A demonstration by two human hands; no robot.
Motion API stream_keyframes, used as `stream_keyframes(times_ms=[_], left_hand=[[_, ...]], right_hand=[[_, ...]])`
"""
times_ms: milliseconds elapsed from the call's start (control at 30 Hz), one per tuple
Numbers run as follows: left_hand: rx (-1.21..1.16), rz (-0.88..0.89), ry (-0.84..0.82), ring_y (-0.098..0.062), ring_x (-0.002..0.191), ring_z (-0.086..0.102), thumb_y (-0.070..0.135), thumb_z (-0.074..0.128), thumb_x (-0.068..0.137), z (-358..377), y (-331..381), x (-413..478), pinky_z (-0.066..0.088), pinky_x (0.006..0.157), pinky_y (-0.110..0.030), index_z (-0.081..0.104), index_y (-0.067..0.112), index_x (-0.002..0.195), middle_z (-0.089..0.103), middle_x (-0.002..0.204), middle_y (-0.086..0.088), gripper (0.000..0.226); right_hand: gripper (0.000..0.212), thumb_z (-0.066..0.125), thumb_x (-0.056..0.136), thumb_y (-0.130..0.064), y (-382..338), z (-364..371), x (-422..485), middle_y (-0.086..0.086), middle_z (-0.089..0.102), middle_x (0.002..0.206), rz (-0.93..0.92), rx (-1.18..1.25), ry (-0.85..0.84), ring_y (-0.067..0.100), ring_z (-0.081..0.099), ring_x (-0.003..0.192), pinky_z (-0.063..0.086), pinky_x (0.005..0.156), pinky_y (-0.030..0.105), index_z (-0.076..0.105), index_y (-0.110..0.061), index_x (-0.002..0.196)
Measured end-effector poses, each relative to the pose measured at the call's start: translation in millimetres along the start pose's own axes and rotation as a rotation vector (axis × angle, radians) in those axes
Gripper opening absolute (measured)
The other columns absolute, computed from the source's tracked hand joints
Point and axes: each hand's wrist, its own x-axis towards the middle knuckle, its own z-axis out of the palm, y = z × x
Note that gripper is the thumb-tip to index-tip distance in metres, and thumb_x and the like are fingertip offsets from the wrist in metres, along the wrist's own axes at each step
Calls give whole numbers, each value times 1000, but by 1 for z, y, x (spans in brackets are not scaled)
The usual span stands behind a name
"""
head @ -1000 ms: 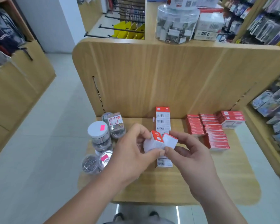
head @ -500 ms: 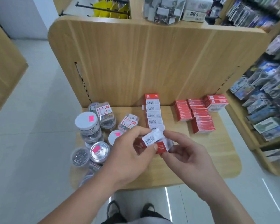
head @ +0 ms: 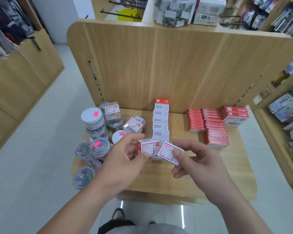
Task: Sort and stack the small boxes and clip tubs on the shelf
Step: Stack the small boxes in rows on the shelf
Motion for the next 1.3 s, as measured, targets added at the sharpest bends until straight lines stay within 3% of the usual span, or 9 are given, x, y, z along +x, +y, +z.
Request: stream_keyframes(times_ms=[133,233,400,533,667,900,1033,1167,1300], left_hand=[[-60,-4,49,-25,83,75,-1,65,95,-2,-4,-13,52,59,-28,59,21,124,78,96,-6,37],[6,29,96,-21,92,75,4,70,93,-7,-10,-19,56,72,-34,63,24,114,79,101,6,30],[136,83,125,-11,94,72,10,77,88,-10,-29,-29,57,86,-31,67,29,106,76,103,11,28],[228,160,106,-10,97,69,12,78,88,-16,-38,-33,58,88,-34,72,35,107,69,110,10,30],[385,235,123,-12,87,60,16,80,85,-16,-50,-30,53,81,-33,74,44,108,67,99,15,36],[557,381,167,-3,78,54,8,73,85,16,-45,-24,44,72,-13,71,42,118,55,89,26,47],[551,348,128,-5,72,56,6,73,84,20,-53,-17,39,66,-7,73,38,116,59,87,25,45],[547,310,109,-5,70,58,5,72,83,30,-77,-11,51,70,-25,73,36,111,64,87,18,42],[569,348,135,9,77,58,-1,65,86,37,-84,-6,45,72,-10,75,31,113,61,89,40,43]], right_hand=[[23,71,90,-3,5,-1,-5,0,73,85,-24,42,-41,33,70,58,62,58,39,73,-15,109],[27,77,87,-7,12,0,-3,-9,73,87,-70,-153,4,28,71,62,61,63,38,71,-27,104],[29,78,86,-9,48,12,9,-4,57,104,-280,-417,51,9,67,62,49,63,15,69,-27,107],[29,74,89,-4,70,21,19,2,54,108,-302,-433,55,6,69,67,49,65,12,71,-24,110],[34,75,90,-14,77,23,26,-10,58,109,-347,-544,140,-2,66,79,44,66,6,63,-29,118],[17,72,90,-38,81,18,31,-9,63,86,-317,-747,166,4,64,70,56,73,37,76,-32,106],[21,64,95,-30,84,10,34,-8,59,82,-342,-840,87,15,63,74,54,71,40,73,-34,114],[36,54,91,-4,89,-2,26,2,63,87,-301,-836,-2,22,60,81,53,76,43,70,-25,116],[28,56,90,-21,103,3,17,-6,58,85,-242,-832,-134,10,57,72,52,73,35,65,-36,112]])
